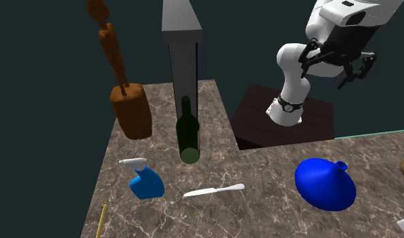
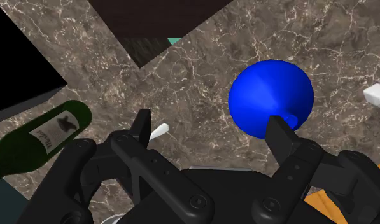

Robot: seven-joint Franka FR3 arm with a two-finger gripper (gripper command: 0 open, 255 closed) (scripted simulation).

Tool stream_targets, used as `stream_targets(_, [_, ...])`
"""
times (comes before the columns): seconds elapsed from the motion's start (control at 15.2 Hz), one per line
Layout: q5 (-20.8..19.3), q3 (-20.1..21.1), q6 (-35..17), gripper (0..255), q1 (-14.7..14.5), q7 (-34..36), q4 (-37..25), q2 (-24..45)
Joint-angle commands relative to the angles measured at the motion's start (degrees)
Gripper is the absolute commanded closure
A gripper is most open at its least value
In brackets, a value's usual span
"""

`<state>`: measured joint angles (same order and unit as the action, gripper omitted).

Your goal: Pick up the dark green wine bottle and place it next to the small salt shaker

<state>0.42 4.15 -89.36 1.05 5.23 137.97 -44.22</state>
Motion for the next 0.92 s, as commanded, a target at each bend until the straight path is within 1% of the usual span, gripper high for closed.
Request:
stream_targets(0.0, [0.0,0.0,0.0,0,0.0,0.0,0.0,0.0])
stream_targets(0.46, [-5.9,-8.3,-7.5,0,3.3,-9.6,0.7,3.9])
stream_targets(0.86, [-9.2,-15.4,-14.3,0,5.4,-17.6,-1.6,10.1])
